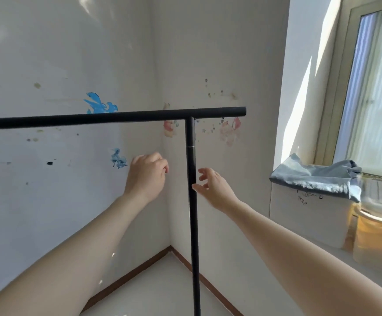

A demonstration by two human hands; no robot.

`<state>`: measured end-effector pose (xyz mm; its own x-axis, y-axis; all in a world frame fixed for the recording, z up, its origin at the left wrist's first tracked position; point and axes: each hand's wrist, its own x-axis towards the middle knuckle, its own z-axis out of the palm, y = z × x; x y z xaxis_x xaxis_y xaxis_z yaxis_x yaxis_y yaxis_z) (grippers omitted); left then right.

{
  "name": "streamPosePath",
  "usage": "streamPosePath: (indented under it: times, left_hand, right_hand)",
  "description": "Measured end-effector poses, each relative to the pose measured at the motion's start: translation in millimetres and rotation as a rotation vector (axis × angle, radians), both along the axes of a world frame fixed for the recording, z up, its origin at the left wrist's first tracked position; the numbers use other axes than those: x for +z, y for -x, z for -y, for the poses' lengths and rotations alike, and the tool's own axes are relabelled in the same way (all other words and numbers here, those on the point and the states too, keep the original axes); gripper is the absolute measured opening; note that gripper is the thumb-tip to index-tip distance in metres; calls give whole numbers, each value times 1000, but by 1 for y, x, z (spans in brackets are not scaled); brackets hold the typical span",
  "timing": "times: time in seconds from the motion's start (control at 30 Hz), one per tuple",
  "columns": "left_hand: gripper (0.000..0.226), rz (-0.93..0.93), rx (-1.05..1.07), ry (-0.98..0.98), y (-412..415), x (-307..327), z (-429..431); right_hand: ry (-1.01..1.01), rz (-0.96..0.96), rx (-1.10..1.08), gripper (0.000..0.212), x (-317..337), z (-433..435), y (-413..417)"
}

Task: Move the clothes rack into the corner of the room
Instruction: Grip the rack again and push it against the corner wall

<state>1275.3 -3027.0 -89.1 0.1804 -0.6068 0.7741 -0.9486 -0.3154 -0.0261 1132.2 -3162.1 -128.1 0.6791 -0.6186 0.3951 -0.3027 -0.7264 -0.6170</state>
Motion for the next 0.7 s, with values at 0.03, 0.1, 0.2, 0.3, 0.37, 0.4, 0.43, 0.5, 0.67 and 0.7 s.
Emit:
streamPosePath:
  times: [0.03, 0.1, 0.2, 0.3, 0.37, 0.4, 0.43, 0.5, 0.67, 0.7]
  left_hand:
    - [24, 16, 19, 14, 2, 6, -4]
    - [23, 44, 72, 40, 8, 18, -11]
    - [20, 76, 166, 78, 16, 40, -19]
    - [13, 128, 223, 113, 22, 59, -22]
    - [13, 184, 262, 116, 21, 71, -21]
    - [18, 210, 299, 109, 19, 77, -19]
    - [25, 226, 345, 100, 17, 83, -18]
    - [37, 246, 436, 57, 9, 94, -12]
    - [42, 154, 569, -174, -27, 111, -2]
    - [38, 134, 565, -187, -34, 113, 0]
  right_hand:
    - [1, -8, 32, 51, -1, 2, -2]
    - [-18, -17, 107, 50, -3, 5, -5]
    - [-13, -46, 155, 52, -4, 8, -12]
    - [8, -63, 145, 51, -6, 10, -17]
    - [11, -68, 143, 43, -9, 13, -20]
    - [17, -74, 136, 39, -11, 16, -22]
    - [25, -87, 126, 36, -13, 16, -23]
    - [35, -119, 108, 34, -15, 20, -26]
    - [39, -164, 122, 32, -13, 31, -39]
    - [34, -172, 127, 31, -13, 32, -43]
